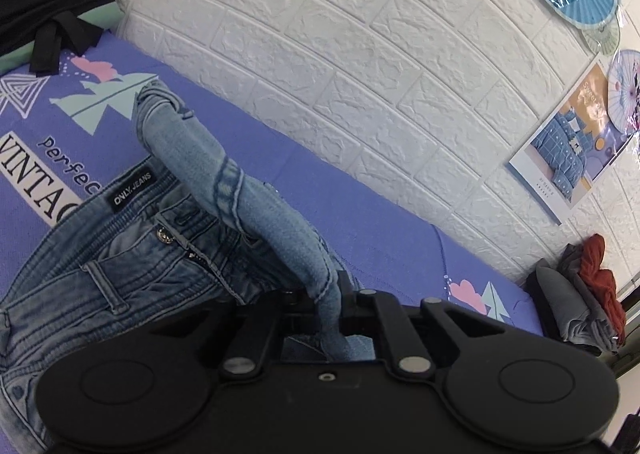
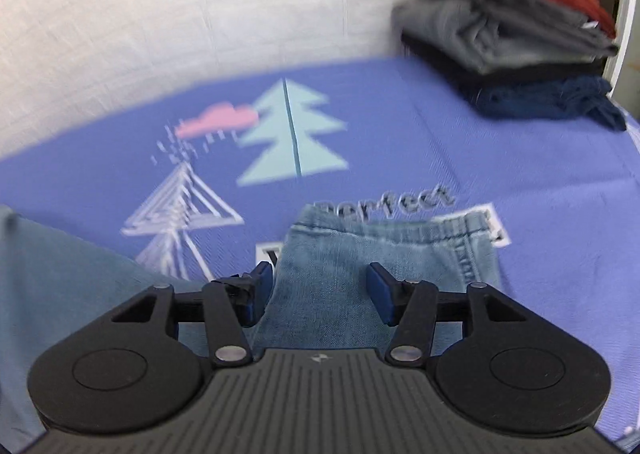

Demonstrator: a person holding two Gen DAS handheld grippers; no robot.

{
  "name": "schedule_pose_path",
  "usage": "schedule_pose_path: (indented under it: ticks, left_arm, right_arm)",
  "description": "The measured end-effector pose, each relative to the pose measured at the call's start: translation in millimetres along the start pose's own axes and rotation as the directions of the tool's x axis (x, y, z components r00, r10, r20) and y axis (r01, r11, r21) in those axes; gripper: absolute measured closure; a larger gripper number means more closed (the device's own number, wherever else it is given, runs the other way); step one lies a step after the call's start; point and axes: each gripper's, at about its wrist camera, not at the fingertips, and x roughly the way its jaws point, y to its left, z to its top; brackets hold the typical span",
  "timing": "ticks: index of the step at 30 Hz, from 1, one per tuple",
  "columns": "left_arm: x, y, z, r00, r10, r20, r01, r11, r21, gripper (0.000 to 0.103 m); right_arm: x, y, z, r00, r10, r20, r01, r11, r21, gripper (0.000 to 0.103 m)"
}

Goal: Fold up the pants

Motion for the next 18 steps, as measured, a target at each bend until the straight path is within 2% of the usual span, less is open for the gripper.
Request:
schedule_pose_path:
  ticks: [1,3,5,9,12,14,18]
  left_arm:
    - [0.0,1.2,1.6,1.0,-0.009,-0.005,0.009,1.0,-0.016,0.0]
    - [-8.1,8.4,6.8,0.999,-0.032,-0.009,0.031,0.998,-0.049,0.0]
    - [-21.6,13.3,12.2,0.998,-0.06,-0.005,0.059,0.996,-0.061,0.0]
    - [-64.8,22.8,16.6,0.994,-0.103,0.042,0.105,0.993,-0.053,0.0]
    - [-94.0,29.8,8.2,0.992,-0.113,0.05,0.116,0.992,-0.046,0.0]
    - [-106.5,35.6,-6.0,0.993,-0.112,0.028,0.112,0.993,-0.034,0.0]
    - [-109.5,43.3,-49.8,1.0,-0.025,-0.011,0.025,0.998,0.057,0.0]
  right_arm:
    - [-6.0,-3.7,2.2,1.0,0.016,0.006,-0.016,1.0,0.012,0.101]
    - [-34.2,-16.0,8.3,0.996,0.031,0.083,-0.036,0.998,0.058,0.099]
    - [-77.4,-30.8,10.7,0.982,0.023,0.189,-0.033,0.998,0.05,0.099]
    - [-171.9,-77.1,-3.3,0.928,0.009,0.373,-0.056,0.992,0.116,0.099]
    - [-226.9,-109.5,-40.4,0.893,-0.045,0.448,-0.049,0.979,0.196,0.099]
    - [-247.2,-124.8,-73.3,0.897,-0.058,0.438,-0.056,0.968,0.243,0.097]
    - [-234.7,-129.2,-140.2,0.96,-0.072,0.271,-0.008,0.959,0.284,0.097]
